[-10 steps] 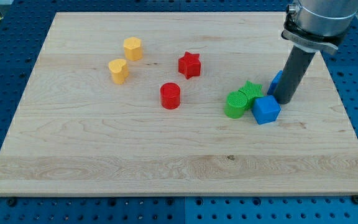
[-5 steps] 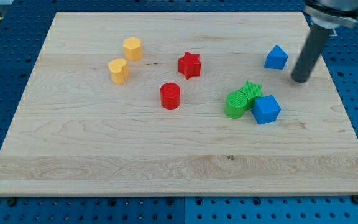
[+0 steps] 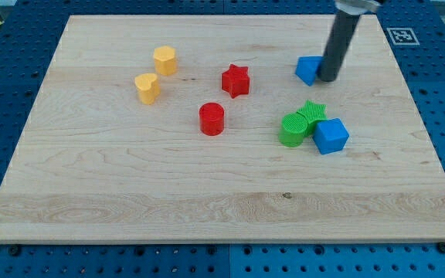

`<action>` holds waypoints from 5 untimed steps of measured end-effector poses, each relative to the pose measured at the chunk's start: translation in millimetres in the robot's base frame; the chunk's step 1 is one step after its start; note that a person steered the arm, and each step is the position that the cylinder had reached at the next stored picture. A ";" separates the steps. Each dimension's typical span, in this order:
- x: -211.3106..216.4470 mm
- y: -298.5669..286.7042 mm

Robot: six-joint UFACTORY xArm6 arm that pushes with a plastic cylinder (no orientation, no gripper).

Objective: Place the triangle at the top of red star

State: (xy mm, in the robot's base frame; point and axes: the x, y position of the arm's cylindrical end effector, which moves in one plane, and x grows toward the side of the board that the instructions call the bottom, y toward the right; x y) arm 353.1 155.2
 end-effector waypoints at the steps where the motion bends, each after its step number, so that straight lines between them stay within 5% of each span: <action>1: -9.9 -23.6; 5: -42.3 -130.5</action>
